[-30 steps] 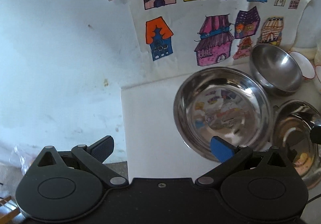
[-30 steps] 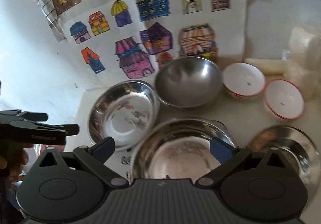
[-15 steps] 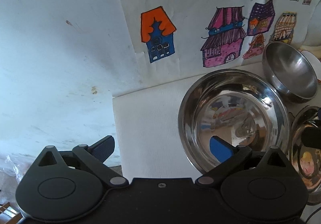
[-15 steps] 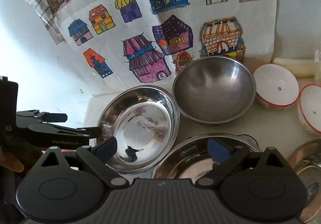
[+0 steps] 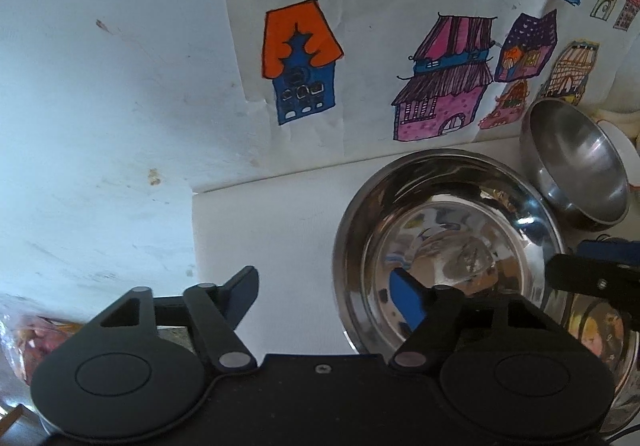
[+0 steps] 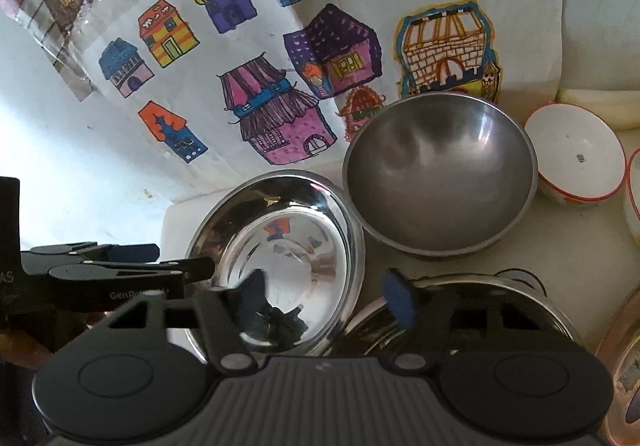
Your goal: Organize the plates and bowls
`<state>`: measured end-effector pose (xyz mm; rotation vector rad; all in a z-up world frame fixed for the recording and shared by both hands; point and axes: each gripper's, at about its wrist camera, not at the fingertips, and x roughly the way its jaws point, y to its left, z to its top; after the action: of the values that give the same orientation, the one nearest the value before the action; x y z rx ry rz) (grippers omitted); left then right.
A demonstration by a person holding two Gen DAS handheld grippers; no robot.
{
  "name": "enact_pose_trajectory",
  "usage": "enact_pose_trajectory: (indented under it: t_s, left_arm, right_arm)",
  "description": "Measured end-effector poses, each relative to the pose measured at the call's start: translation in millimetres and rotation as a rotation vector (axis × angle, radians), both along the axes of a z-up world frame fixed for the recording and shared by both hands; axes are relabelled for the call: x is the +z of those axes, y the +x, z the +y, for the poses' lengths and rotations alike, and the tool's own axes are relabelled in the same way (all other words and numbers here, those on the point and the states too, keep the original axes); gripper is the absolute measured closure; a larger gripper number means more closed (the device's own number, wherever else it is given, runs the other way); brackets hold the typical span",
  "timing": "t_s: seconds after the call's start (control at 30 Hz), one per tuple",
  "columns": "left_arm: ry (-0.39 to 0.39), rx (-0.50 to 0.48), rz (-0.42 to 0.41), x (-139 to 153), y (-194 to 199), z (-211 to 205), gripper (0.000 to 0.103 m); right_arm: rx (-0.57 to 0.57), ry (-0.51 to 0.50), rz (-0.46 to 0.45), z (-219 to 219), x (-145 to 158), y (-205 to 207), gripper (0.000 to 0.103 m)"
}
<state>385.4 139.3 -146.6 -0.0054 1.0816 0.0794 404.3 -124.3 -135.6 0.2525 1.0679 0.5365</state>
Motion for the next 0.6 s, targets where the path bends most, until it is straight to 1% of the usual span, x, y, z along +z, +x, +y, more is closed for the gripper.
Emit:
enact_pose_trajectory:
  t_s: [0.1, 0.23, 0.27, 0.33, 0.37, 0.4, 0.53, 0.6]
  left_arm:
    - [-0.023, 0.014, 0.01, -2.5, 0.9, 0.7, 0.044]
    - [-0.053, 0.022, 0.02, -6.0, 0.6, 0.6, 0.06]
    - [-0.057, 0.022, 0.023, -6.9, 0.7, 0.2, 0.062]
    - [-0.072, 0.027, 0.032, -8.9, 0.9, 0.1, 0.073]
    - [-0.083, 0.032, 0.035, -9.4, 0.1, 0.6, 0.076]
    - [-0.094, 0.033, 0.035, -9.7, -0.6, 0.8, 0.082]
    - [-0.095, 0.055, 0.027, -9.7, -3.1, 2.5, 0.088]
    - [-0.104, 0.062, 0.028, -8.6, -5.4, 4.6, 0.088]
  right_arm:
    - [-0.009, -0.004, 0.003, 2.4, -2.3, 3.1, 0.046]
    - [-0.014, -0.025, 0.007, 5.9, -6.2, 6.7, 0.051]
    - [-0.014, -0.03, 0.009, 7.0, -7.4, 7.6, 0.052]
    - [-0.017, -0.041, 0.014, 9.1, -10.0, 9.3, 0.056]
    - [-0.021, -0.042, 0.019, 9.6, -11.0, 10.1, 0.058]
    - [-0.027, -0.041, 0.024, 9.8, -11.4, 10.7, 0.063]
    - [-0.051, -0.056, 0.026, 8.7, -12.2, 11.7, 0.077]
    - [-0.053, -0.06, 0.03, 7.3, -12.1, 11.3, 0.082]
